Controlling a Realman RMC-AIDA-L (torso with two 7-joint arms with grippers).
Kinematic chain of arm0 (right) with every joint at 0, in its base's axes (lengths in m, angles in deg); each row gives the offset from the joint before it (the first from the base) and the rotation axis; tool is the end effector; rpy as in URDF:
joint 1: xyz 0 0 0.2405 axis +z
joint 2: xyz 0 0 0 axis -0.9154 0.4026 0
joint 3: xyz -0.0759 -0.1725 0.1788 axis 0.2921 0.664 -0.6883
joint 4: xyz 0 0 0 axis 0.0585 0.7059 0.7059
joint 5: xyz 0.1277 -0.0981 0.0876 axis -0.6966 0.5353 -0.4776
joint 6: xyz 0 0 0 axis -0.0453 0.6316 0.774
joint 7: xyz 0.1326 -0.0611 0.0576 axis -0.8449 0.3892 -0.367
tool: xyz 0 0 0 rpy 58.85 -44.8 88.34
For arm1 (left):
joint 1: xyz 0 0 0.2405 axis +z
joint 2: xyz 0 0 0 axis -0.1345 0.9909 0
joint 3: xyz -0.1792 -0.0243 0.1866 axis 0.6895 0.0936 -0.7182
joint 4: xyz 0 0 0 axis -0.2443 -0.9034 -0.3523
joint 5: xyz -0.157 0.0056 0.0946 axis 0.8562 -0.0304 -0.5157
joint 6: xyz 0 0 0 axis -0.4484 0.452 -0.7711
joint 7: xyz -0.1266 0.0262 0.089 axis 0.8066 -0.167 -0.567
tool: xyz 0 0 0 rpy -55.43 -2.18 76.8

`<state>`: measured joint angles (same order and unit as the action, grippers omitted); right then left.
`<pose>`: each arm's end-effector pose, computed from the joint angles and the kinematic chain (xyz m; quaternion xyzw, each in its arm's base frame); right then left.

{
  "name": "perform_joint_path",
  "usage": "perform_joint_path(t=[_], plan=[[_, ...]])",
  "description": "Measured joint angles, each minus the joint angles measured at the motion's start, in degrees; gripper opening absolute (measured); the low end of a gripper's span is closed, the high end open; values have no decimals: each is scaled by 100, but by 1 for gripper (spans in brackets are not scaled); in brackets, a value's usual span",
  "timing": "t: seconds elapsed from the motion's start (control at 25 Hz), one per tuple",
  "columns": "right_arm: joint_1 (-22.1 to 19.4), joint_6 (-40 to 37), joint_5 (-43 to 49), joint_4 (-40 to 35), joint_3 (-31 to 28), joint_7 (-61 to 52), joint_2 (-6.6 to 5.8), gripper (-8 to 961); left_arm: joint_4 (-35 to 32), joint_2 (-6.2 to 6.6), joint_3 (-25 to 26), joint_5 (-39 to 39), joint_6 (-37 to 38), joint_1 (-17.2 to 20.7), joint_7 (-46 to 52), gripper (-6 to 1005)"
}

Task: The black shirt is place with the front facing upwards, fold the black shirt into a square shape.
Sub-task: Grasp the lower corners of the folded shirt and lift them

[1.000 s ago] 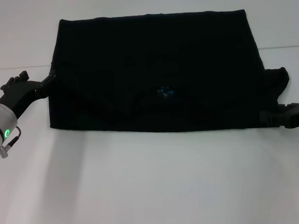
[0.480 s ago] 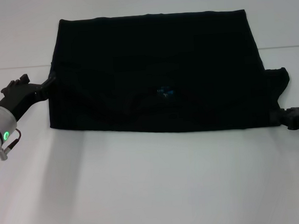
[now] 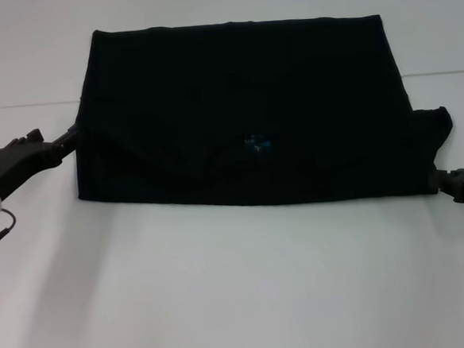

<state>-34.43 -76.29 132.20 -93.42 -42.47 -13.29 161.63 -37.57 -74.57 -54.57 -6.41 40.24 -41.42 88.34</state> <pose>0.3239 0.3602 0.0143 -0.8461 0.4198 0.1319 0.3009 -0.3211 0.3893 0.0176 -0.7376 -0.4168 -0.2699 0.4576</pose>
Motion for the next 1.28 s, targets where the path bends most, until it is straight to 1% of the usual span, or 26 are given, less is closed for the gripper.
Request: perform_joint_path(t=[0.04,0.08,0.16,0.2,0.24,0.28,0.36,0.44,0.56,0.64,0.72,0.92,1.04,1.28], plan=[[-1,-6,-2,-4,-1,-1,0,12,-79,76,-249,1,127,78,274,828],[-1,-12,-4,-8,-1,-1,0,12,-123,124,-406,0,232,127,422,828],[-2,-23,-6,-12,-1,-2,0,12,-258,295,-858,-6,578,247,872,827],[-2,-32,-6,-13,-1,-2,0,12,-325,387,-1057,-22,746,288,1065,827],[-2,-43,-7,-14,-1,-2,1,12,-486,550,-1255,-193,1056,340,1369,827],[-2,-43,-7,-14,-1,-2,1,12,-486,550,-1255,-193,1056,340,1369,827],[-6,-46,-8,-16,-6,-2,1,12,-738,645,-1223,-579,1309,353,1560,828],[-9,-49,-13,-19,-8,-1,1,12,-894,697,-1204,-963,1410,319,1635,828],[-5,-50,-17,-25,-10,17,1,11,-992,796,-1206,-1922,1435,109,1895,828],[14,-50,-18,-25,-10,33,6,11,-977,821,-1226,-2398,1413,-33,2061,828],[35,-42,-18,-19,-8,39,10,11,-943,804,-1254,-2744,1363,-163,2148,827],[40,-42,-18,-30,-11,31,24,11,-813,654,-1283,-3544,877,-417,2305,828],[39,-49,-17,-32,-11,13,27,11,-692,624,-1287,-3725,683,-510,2311,828],[44,-52,-15,-32,-10,8,51,11,-625,606,-1293,-3831,500,-544,2301,828]])
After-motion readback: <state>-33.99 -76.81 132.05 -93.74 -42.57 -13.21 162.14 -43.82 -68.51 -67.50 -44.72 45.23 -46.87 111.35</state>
